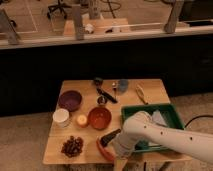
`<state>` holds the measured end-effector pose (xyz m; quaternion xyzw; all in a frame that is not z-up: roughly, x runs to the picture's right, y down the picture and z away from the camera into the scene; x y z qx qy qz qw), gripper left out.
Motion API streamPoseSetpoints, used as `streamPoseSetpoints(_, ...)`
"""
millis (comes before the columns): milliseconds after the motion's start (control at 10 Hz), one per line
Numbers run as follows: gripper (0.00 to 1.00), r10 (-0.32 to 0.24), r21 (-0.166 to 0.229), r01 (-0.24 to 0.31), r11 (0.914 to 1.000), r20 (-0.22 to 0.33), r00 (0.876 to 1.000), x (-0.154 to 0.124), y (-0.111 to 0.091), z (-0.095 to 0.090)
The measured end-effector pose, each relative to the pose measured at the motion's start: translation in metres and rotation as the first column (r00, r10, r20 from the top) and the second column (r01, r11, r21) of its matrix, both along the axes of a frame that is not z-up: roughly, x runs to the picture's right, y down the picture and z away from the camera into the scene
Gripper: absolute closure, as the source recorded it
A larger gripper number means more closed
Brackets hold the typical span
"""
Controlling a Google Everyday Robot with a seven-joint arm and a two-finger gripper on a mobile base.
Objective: Place pepper in paper cup
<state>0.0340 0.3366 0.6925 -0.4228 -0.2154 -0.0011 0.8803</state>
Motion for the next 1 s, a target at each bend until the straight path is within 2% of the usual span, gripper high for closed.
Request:
streamPoseSetpoints(800, 0.2, 0.052, -0.017, -0.052, 0.9985, -0.025, 0.998, 0.001, 0.017, 0.014)
streamPoseSetpoints(1000, 0.2, 0.07, -0.018, -0.07, 0.9974, -0.016, 0.997, 0.003, 0.021, 0.017)
